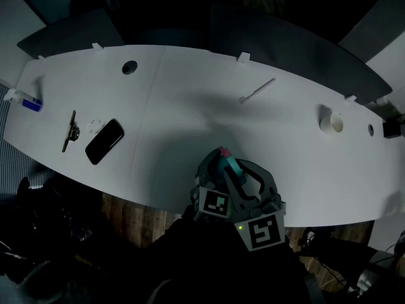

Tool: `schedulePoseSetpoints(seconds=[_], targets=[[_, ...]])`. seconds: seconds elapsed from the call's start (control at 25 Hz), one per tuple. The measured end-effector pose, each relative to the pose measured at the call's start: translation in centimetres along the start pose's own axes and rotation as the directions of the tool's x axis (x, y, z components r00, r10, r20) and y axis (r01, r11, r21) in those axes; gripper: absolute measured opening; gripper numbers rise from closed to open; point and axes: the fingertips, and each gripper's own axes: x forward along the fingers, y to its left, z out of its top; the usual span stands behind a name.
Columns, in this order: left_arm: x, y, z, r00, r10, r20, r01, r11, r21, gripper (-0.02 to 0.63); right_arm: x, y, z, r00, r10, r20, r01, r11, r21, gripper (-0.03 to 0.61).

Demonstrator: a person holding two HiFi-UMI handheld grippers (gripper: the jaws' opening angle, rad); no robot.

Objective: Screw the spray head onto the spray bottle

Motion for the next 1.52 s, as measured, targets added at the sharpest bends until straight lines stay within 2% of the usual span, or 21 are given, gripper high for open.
schedulePoseSetpoints(seconds=[0.04,0.12,0.2,0.24,0.28,0.32,0.4,0.44,0.48,0.52,0.56,0.64,0.68,0.76,0.8,0.88,0.96,1.04,1.12,1.4,1.52], targets=[[-0.1,0.1,0.0,0.999,0.033,0.007,-0.033,0.999,-0.02,0.394,-0.1,0.0,0.1,0.999,-0.025,0.025,0.024,0.999,0.03,0.101],[-0.1,-0.1,0.2,0.999,0.007,0.05,-0.006,1.0,-0.028,0.397,0.0,-0.1,0.2,0.998,-0.016,0.058,0.009,0.993,0.117,0.101],[-0.5,-0.2,0.2,0.992,-0.099,0.077,0.097,0.995,0.026,0.401,0.1,0.0,0.1,0.996,0.066,0.061,-0.075,0.984,0.163,0.101],[-0.6,-0.2,0.0,0.984,-0.166,0.065,0.162,0.985,0.065,0.434,0.2,0.2,0.1,0.991,0.124,0.057,-0.132,0.977,0.168,0.101],[-0.7,-0.4,-0.3,0.97,-0.243,0.031,0.238,0.965,0.107,0.451,0.3,0.4,0.2,0.981,0.186,0.053,-0.192,0.967,0.169,0.101],[-0.5,-0.7,-0.7,0.944,-0.328,-0.02,0.328,0.934,0.145,0.458,0.5,0.5,0.2,0.968,0.246,0.049,-0.251,0.953,0.171,0.101],[-0.2,-1.9,-1.3,0.866,-0.484,-0.126,0.5,0.845,0.189,0.455,0.7,0.5,0.3,0.933,0.357,0.037,-0.358,0.915,0.186,0.101],[-0.1,-2.4,-1.4,0.833,-0.53,-0.158,0.553,0.81,0.195,0.426,0.8,0.5,0.2,0.917,0.397,0.027,-0.395,0.899,0.188,0.101],[0.1,-2.6,-1.3,0.824,-0.542,-0.165,0.566,0.801,0.195,0.411,0.9,0.3,0.1,0.908,0.418,0.017,-0.414,0.893,0.178,0.101],[0.3,-2.6,-1.0,0.84,-0.521,-0.148,0.542,0.818,0.192,0.408,1.0,0.1,0.1,0.91,0.415,0.01,-0.411,0.898,0.155,0.101],[0.5,-2.2,-0.7,0.874,-0.472,-0.116,0.486,0.855,0.183,0.407,1.1,0.0,0.1,0.921,0.389,0.009,-0.388,0.914,0.122,0.101],[0.7,-1.3,-0.1,0.946,-0.323,-0.04,0.325,0.934,0.148,0.405,1.1,-0.1,0.3,0.959,0.28,0.037,-0.282,0.958,0.054,0.101],[0.7,-0.9,0.1,0.968,-0.249,-0.013,0.249,0.961,0.125,0.405,1.0,-0.2,0.5,0.977,0.205,0.064,-0.208,0.977,0.041,0.101],[0.7,-0.5,0.1,0.989,-0.146,0.01,0.145,0.985,0.089,0.405,0.6,-0.1,0.5,0.991,0.074,0.114,-0.081,0.995,0.056,0.101],[0.7,-0.4,0.0,0.993,-0.121,0.01,0.12,0.99,0.08,0.405,0.5,0.0,0.3,0.991,0.041,0.128,-0.049,0.997,0.064,0.101],[0.7,-0.3,-0.1,0.994,-0.11,0.003,0.11,0.991,0.073,0.405,0.3,0.1,-0.1,0.99,0.032,0.137,-0.043,0.996,0.077,0.102],[0.8,-0.4,-0.1,0.992,-0.129,-0.004,0.129,0.989,0.074,0.405,0.3,0.0,-0.2,0.99,0.062,0.127,-0.074,0.993,0.092,0.103],[0.8,-0.5,-0.1,0.989,-0.145,-0.011,0.146,0.986,0.078,0.405,0.3,0.3,-0.5,0.989,0.117,0.092,-0.122,0.991,0.059,0.107],[0.7,-0.5,-0.1,0.989,-0.149,-0.012,0.149,0.985,0.081,0.405,0.3,0.6,-1.1,0.987,0.148,0.057,-0.15,0.988,0.034,0.145],[0.7,-0.6,-0.1,0.987,-0.159,-0.013,0.159,0.983,0.087,0.405,0.8,0.0,-1.0,0.986,0.157,0.05,-0.164,0.968,0.192,0.146],[0.7,-0.7,-0.1,0.987,-0.16,-0.009,0.161,0.983,0.086,0.405,0.8,-0.1,-1.0,0.985,0.171,0.036,-0.175,0.968,0.179,0.133]])
